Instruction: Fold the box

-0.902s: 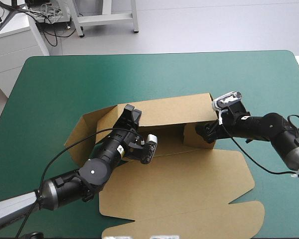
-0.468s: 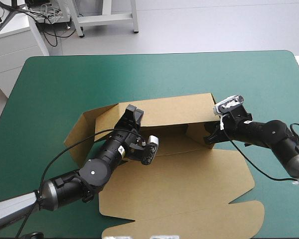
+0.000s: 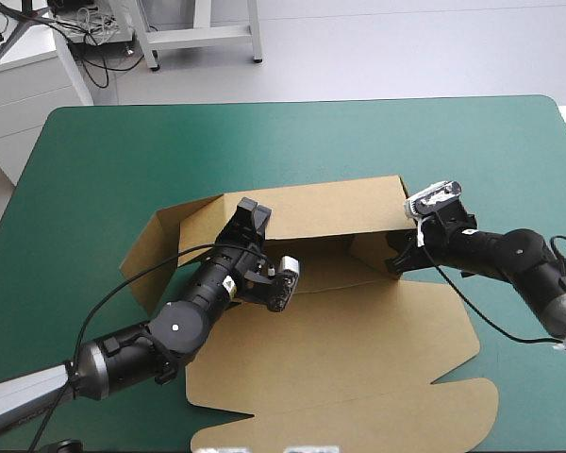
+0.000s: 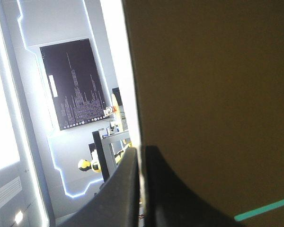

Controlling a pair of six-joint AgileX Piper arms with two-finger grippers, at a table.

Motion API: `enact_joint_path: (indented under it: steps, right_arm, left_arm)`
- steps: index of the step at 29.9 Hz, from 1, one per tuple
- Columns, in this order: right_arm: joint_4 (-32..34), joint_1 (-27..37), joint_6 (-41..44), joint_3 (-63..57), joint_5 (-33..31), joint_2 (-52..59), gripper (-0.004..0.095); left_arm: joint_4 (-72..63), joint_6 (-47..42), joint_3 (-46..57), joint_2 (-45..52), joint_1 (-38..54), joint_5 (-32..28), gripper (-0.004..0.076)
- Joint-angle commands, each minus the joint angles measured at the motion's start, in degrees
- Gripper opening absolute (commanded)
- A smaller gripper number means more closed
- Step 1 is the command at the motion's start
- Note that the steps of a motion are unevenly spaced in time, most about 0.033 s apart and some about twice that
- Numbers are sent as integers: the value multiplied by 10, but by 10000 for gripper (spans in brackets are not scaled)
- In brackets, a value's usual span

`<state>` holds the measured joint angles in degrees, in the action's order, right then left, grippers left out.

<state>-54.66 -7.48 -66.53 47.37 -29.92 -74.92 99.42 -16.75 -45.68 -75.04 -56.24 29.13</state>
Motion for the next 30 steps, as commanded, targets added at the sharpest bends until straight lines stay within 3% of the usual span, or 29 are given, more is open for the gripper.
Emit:
enact_joint_path:
  steps: [1,3,6,11,13,19,24,30]
  right_arm:
    - [-40,-2,-8,13,-33,15,-8]
    - [-21,-1,-7,19,-41,15,49]
    - [4,1,11,37,-73,15,270]
    - [34,1,71,82,-74,15,834]
    - [67,1,100,98,-76,15,941]
    - [144,1,190,114,-96,17,934]
    - [160,1,208,112,-130,23,934]
    - [157,1,217,44,-79,95,934]
  left_arm:
    - [37,7,-12,13,-2,3,-10]
    - [37,7,-12,13,-2,3,-10]
    - [37,7,-12,13,-2,3,-10]
    - [37,7,-12,13,-2,3,-10]
    - [37,7,-12,13,-2,3,-10]
    - [37,7,-12,13,-2,4,-10]
    - [37,7,-12,13,-2,4,-10]
    - [37,7,-12,13,-2,5,-10]
